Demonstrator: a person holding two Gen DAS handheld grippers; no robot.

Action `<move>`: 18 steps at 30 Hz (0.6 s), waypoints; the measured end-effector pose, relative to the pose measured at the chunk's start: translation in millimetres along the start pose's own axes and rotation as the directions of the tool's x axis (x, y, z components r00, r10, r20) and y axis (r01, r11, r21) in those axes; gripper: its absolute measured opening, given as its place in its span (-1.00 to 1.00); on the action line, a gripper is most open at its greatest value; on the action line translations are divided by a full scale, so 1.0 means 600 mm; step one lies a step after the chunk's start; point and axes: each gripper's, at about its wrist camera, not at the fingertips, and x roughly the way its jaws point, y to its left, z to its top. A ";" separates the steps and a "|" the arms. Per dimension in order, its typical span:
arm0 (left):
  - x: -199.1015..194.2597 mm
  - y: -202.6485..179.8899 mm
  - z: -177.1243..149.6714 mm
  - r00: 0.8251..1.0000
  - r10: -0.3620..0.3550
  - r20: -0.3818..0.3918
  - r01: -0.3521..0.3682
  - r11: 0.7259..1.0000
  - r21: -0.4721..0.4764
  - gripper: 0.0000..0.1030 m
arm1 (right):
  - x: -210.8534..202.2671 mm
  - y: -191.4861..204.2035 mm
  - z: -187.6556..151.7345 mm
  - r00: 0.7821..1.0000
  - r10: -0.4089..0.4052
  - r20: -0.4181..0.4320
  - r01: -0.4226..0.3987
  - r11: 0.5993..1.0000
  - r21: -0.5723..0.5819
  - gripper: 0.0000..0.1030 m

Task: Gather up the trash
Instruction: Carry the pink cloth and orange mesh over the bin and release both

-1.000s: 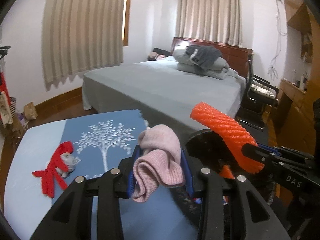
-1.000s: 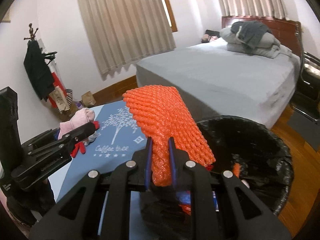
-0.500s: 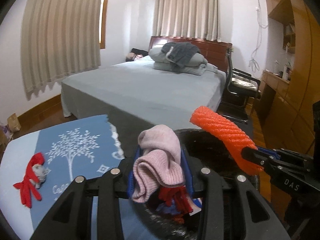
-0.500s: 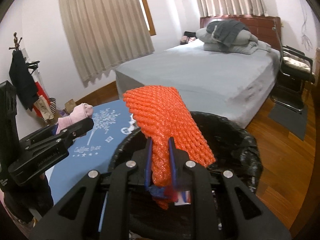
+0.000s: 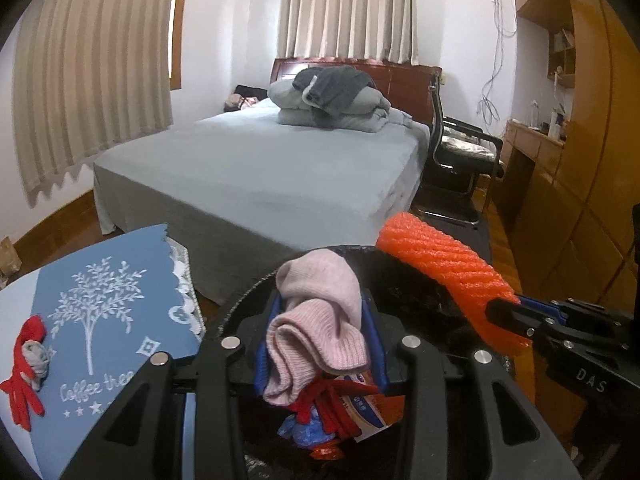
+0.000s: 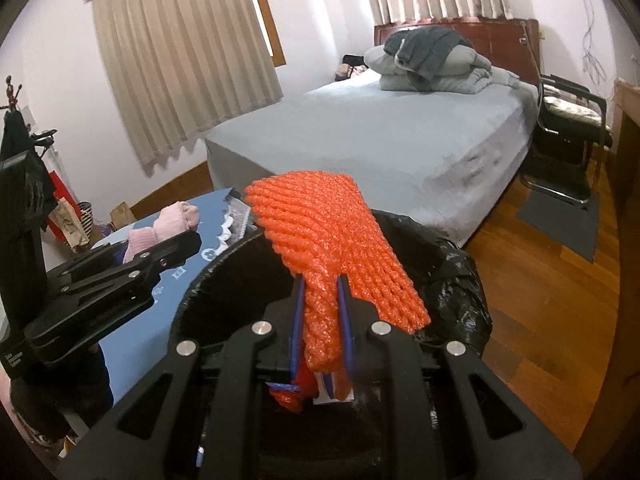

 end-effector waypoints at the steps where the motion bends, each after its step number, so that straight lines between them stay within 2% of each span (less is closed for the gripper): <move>1: 0.003 -0.002 0.001 1.000 -0.002 -0.001 0.002 1.000 0.002 -0.25 | 0.002 -0.004 -0.001 1.000 -0.003 -0.002 0.003 1.000 0.004 -0.71; 13: 0.061 -0.017 0.009 0.998 -0.028 -0.049 0.028 1.000 0.012 -0.25 | 0.052 -0.038 -0.008 0.998 -0.026 -0.052 0.028 0.999 0.023 -0.71; 16: 0.072 -0.015 0.009 0.997 -0.038 -0.069 0.039 0.999 0.005 -0.23 | 0.065 -0.043 -0.013 0.997 -0.034 -0.068 0.036 0.999 0.024 -0.64; 17: 0.073 -0.015 0.009 0.997 -0.042 -0.071 0.042 0.999 0.005 -0.21 | 0.069 -0.044 -0.014 0.997 -0.038 -0.073 0.040 0.999 0.026 -0.55; 18: 0.074 -0.015 0.009 0.996 -0.047 -0.075 0.047 0.999 0.004 -0.10 | 0.074 -0.046 -0.016 0.996 -0.048 -0.081 0.050 0.998 0.029 -0.44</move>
